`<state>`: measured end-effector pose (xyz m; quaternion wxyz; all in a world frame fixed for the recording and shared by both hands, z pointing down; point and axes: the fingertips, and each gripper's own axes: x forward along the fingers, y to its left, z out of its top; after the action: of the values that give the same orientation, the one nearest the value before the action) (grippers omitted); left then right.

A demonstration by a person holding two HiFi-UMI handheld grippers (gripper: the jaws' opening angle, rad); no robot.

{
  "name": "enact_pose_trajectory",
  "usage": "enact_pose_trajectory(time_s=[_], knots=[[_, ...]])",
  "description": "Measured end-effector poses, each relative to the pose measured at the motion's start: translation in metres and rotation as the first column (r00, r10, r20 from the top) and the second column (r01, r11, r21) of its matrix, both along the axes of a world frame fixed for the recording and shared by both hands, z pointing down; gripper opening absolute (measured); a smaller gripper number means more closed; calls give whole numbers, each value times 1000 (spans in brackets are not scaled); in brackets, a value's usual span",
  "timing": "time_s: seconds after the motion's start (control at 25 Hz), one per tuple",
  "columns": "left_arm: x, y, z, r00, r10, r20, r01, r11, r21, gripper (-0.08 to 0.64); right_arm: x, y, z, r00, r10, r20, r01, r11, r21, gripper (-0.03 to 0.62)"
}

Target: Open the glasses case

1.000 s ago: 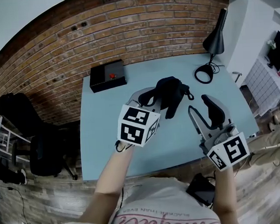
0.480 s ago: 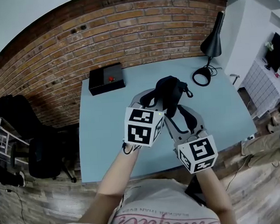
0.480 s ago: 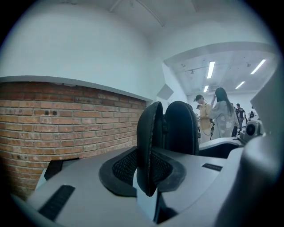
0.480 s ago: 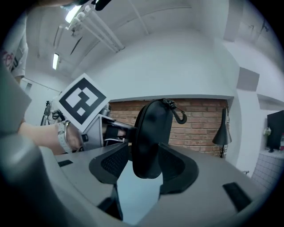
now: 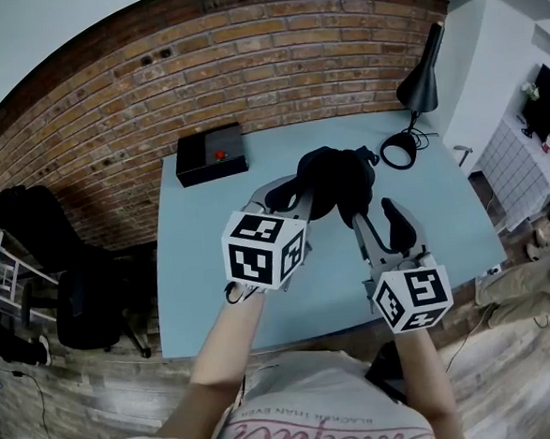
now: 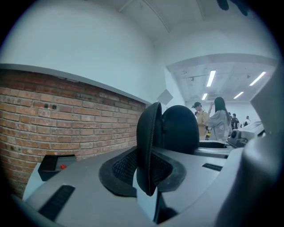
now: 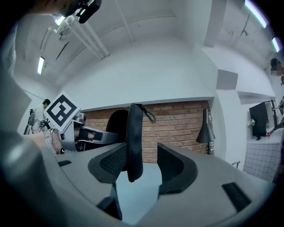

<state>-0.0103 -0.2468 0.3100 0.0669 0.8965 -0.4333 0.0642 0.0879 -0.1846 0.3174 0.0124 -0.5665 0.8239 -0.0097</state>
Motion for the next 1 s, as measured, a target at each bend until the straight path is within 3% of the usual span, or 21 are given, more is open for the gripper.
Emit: enact_pose_trajectory(time_s=[0.16, 0.32, 0.48, 1.0], knots=[[2, 10, -1, 994, 97, -56, -99, 994, -35, 46, 22, -9, -5, 999, 25, 20, -25, 1000, 5, 208], [16, 21, 1, 981, 178, -82, -182, 983, -39, 46, 20, -15, -4, 1000, -29, 9, 30, 1000, -10, 168], [18, 20, 6, 982, 174, -72, -177, 983, -39, 46, 15, -20, 2, 999, -55, -2, 54, 997, -45, 95], [16, 18, 15, 982, 155, -105, -156, 988, -7, 46, 13, -24, 9, 998, -46, -33, 44, 997, -63, 83]])
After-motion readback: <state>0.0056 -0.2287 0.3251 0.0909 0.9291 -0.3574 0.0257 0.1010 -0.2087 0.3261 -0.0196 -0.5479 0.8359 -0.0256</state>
